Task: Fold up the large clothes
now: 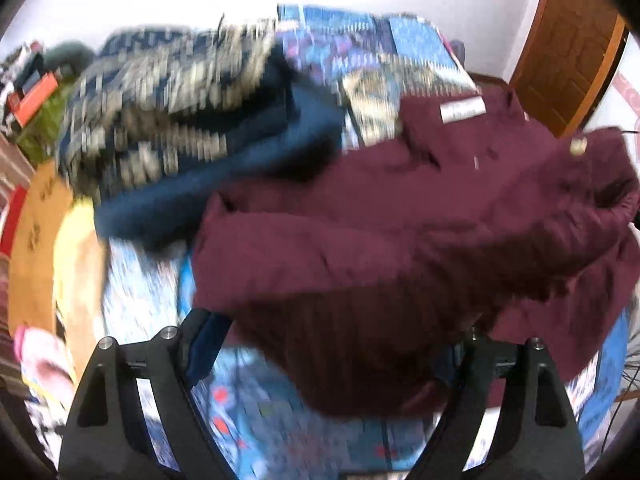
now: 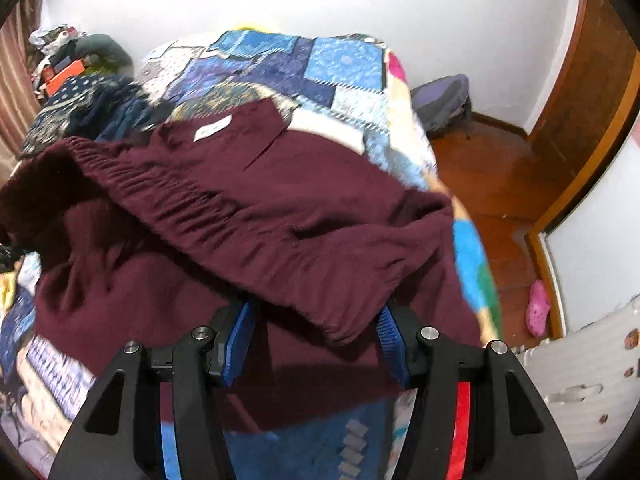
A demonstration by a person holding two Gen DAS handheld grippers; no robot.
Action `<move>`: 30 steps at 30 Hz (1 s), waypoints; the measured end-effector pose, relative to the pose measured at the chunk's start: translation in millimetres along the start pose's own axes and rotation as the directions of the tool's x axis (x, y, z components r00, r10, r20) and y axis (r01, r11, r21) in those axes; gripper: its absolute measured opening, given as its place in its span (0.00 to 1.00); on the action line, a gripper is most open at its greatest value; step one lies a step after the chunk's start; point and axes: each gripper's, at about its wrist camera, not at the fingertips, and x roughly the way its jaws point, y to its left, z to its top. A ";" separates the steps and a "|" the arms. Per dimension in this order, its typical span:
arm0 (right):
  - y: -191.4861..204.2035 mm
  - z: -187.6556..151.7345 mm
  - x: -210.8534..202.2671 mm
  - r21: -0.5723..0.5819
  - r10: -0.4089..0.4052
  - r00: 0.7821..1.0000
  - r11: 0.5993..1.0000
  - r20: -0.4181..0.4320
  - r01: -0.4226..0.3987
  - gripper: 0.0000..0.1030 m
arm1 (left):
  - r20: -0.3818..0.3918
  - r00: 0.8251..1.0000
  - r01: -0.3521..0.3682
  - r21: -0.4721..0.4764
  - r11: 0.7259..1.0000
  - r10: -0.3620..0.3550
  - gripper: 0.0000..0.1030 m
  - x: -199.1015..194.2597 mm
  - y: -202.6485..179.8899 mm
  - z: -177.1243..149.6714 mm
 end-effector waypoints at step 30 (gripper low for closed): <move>-29.0 -9.8 -25.9 0.160 -0.030 0.999 0.987 0.017 0.027 0.51 | -0.069 0.997 0.003 -0.243 0.970 -0.020 0.82 -10.4 107.9 -27.0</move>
